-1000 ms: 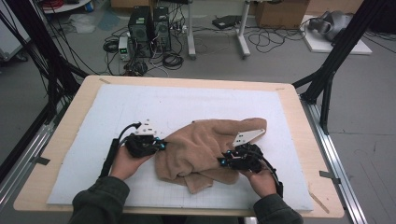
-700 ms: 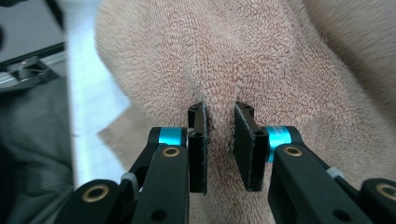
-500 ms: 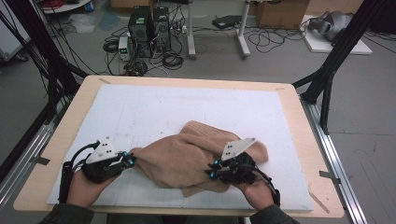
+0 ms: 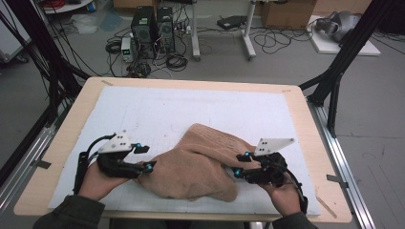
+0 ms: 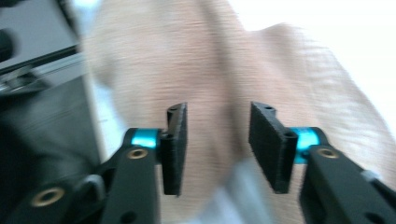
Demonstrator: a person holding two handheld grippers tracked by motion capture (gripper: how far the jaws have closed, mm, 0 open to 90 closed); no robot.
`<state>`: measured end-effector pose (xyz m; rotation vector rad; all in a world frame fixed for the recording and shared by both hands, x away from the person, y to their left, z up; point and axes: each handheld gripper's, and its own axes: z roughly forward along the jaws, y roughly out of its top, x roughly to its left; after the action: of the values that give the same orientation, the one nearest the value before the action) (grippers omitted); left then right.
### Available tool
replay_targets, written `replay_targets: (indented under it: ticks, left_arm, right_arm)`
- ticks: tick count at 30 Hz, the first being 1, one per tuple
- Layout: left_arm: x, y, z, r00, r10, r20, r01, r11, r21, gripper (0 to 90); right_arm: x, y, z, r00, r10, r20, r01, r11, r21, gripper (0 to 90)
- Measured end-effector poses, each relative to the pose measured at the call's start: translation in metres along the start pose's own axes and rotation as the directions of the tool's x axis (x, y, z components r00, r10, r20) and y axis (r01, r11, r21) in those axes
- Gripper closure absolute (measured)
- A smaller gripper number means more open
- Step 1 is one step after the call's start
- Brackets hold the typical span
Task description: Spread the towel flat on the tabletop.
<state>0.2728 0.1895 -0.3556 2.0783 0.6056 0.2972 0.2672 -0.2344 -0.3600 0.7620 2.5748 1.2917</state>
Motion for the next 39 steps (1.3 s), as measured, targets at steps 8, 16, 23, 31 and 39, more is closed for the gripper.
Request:
replay_targets:
  ticks: [8,16,23,31,39]
  left_arm:
    - [0.009,-0.003,0.062,0.9902,-0.005,0.140,-0.018,0.9864,0.163,77.3]
    - [0.019,-0.008,0.021,0.9965,-0.077,0.031,0.076,0.9962,0.042,84.5]
    - [0.006,-0.006,-0.036,0.9976,-0.037,-0.059,0.036,0.9992,-0.014,84.7]
    - [-0.030,-0.050,-0.013,0.9975,-0.037,0.060,0.031,0.9945,0.100,84.6]
    - [-0.033,-0.063,0.006,0.9839,-0.100,0.149,0.082,0.9893,0.121,73.5]
  right_arm:
    - [-0.028,-0.001,0.053,0.9959,0.040,-0.081,-0.031,0.993,0.115,66.9]
    - [-0.046,0.049,0.075,0.9946,0.023,-0.101,-0.010,0.992,0.127,82.0]
    - [-0.028,0.088,0.081,0.9872,-0.069,-0.144,0.080,0.994,0.073,81.6]
    - [0.009,0.040,0.105,0.9692,-0.117,-0.217,0.158,0.970,0.185,81.8]
    - [0.011,0.022,0.098,0.9692,-0.085,-0.231,0.122,0.982,0.148,71.4]
